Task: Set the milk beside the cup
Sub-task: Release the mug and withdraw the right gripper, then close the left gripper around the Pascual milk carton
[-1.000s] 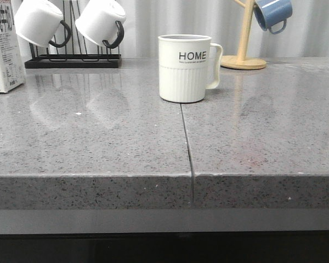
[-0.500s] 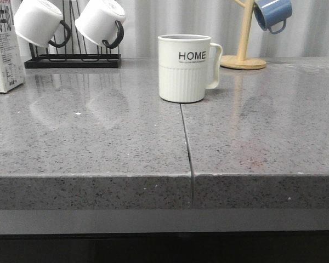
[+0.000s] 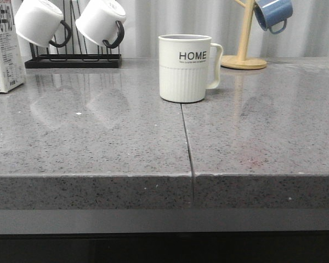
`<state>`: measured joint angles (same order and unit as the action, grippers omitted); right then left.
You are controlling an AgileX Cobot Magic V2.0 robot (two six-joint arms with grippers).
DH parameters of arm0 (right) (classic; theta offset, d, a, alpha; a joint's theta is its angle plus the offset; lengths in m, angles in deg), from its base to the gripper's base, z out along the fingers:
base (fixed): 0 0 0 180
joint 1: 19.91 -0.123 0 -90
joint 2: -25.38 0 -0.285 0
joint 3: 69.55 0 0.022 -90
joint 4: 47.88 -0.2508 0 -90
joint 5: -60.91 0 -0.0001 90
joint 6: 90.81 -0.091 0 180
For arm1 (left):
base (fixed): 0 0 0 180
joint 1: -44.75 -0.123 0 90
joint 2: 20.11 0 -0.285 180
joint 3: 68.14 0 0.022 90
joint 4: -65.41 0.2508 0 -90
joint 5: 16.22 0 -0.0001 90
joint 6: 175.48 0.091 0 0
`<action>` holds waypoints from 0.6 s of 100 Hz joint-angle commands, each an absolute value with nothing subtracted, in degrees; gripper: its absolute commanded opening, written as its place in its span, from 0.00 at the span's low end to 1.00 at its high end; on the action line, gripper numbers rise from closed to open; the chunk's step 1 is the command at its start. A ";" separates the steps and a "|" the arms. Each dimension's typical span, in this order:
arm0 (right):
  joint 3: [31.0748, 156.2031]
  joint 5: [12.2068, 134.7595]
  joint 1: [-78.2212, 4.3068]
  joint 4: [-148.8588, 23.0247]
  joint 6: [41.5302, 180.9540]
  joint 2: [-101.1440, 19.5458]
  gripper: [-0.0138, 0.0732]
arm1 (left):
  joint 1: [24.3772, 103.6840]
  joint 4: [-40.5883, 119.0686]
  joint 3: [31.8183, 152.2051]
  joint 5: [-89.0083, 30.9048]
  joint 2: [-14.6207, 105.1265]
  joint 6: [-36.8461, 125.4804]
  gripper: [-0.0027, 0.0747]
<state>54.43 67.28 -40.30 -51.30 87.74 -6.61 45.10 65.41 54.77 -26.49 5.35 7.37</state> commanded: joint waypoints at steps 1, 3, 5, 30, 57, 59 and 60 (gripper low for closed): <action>55.95 63.14 -40.28 -51.26 88.24 -6.72 0.08 | 45.37 65.41 60.01 -23.12 11.23 7.23 0.01; 55.95 63.14 -40.28 -51.26 88.24 -6.72 0.08 | 45.37 65.41 60.84 -23.12 12.71 7.23 0.01; 55.95 63.14 -40.28 -51.26 88.24 -6.72 0.08 | 45.37 65.41 61.67 -23.12 14.19 7.23 0.01; 55.95 63.14 -40.28 -51.26 88.24 -6.72 0.08 | 45.37 65.85 69.58 -21.83 30.51 7.23 0.24; 55.95 63.14 -40.28 -51.26 88.24 -6.72 0.08 | 45.37 63.29 73.94 -12.39 42.77 7.23 0.92; 55.95 63.14 -40.28 -51.26 88.24 -6.72 0.08 | 45.37 63.29 74.08 -11.32 43.61 7.23 0.91; 55.95 63.14 -40.28 -51.26 88.24 -6.72 0.08 | 45.37 63.29 74.08 -10.92 44.17 7.23 0.90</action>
<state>54.43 67.28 -40.30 -51.30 87.74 -6.61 45.10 64.07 71.45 -19.09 41.85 7.37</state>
